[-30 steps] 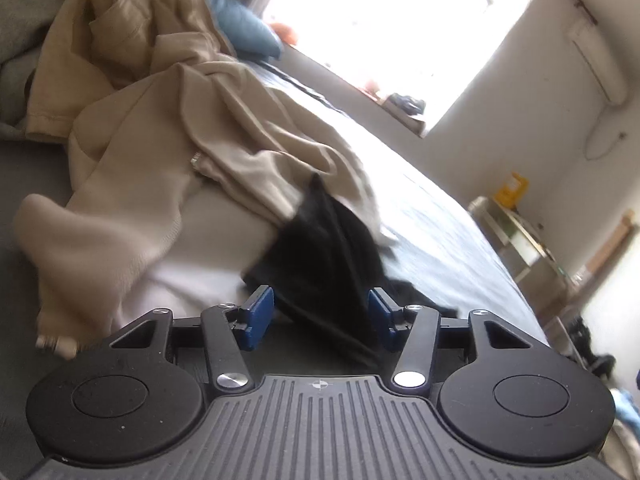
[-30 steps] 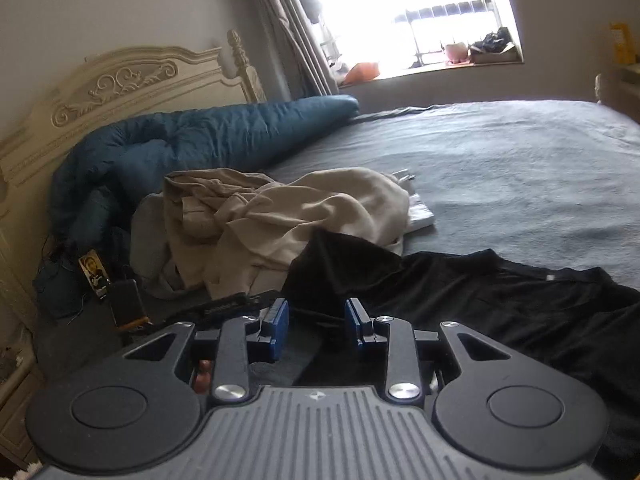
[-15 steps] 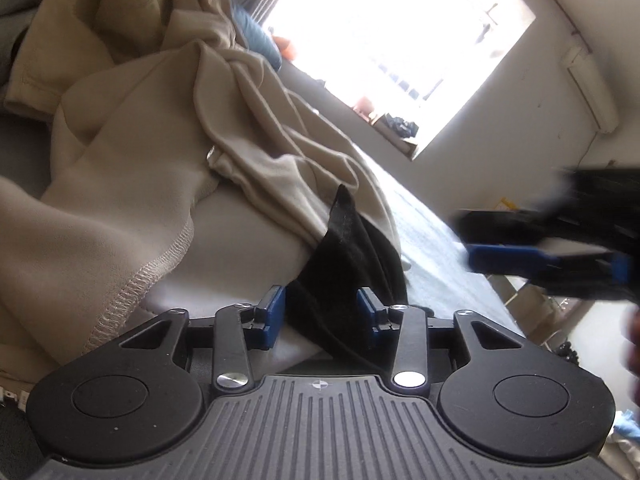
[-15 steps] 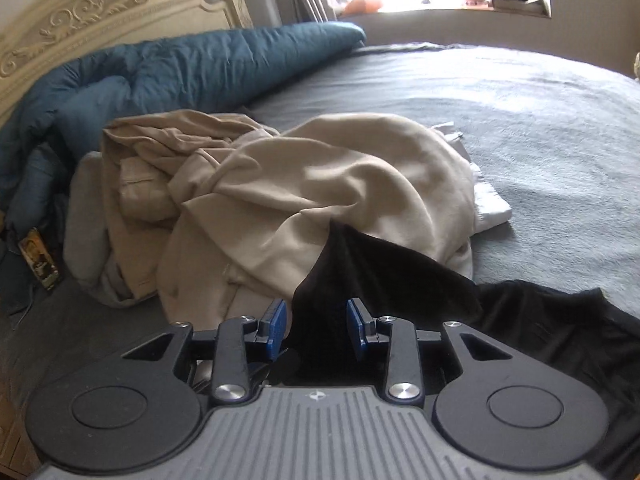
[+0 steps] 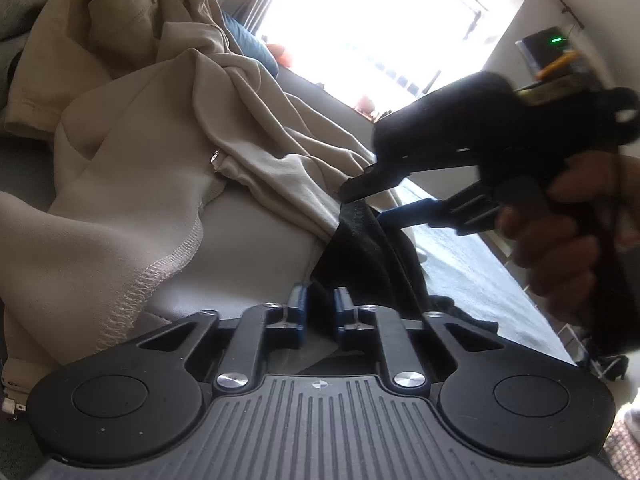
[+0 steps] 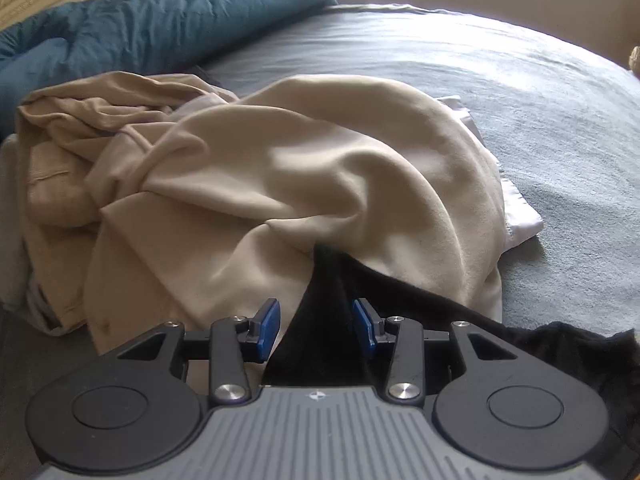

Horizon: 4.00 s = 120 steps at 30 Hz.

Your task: Fold clothes

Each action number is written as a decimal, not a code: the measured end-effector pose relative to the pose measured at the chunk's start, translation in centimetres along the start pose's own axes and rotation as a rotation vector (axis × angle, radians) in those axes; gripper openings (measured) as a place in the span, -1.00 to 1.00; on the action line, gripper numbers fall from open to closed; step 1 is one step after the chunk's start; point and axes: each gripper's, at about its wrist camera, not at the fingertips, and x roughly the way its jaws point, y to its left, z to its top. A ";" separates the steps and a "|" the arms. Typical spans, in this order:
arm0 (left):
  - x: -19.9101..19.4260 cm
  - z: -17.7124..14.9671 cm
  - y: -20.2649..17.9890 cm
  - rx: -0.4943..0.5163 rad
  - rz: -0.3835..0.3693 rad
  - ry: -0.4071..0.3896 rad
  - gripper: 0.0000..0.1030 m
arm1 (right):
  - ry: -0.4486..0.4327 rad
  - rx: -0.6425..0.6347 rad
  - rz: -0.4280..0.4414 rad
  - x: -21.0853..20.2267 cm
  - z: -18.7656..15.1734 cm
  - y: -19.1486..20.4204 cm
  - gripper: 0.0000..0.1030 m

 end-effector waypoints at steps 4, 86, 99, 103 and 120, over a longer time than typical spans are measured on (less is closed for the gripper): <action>-1.8 -0.2 0.0 0.011 -0.059 -0.100 -0.99 | 0.012 0.019 -0.008 1.1 0.6 0.0 -0.17; 6.5 -2.9 -4.1 0.228 -0.279 0.305 -0.20 | -0.362 -0.527 0.293 -38.3 -23.3 -12.4 -0.17; 6.5 -3.4 -4.6 0.285 -0.250 0.300 -0.22 | -0.110 -0.101 0.119 -6.0 -11.6 -17.1 -0.45; 6.5 -3.4 -4.5 0.286 -0.250 0.300 -0.22 | -0.147 0.057 -0.029 -2.8 -9.8 -19.7 -0.51; 6.6 -2.7 -3.0 0.191 -0.311 0.309 -0.22 | -0.311 0.238 -0.020 -6.8 -8.5 -21.0 -0.47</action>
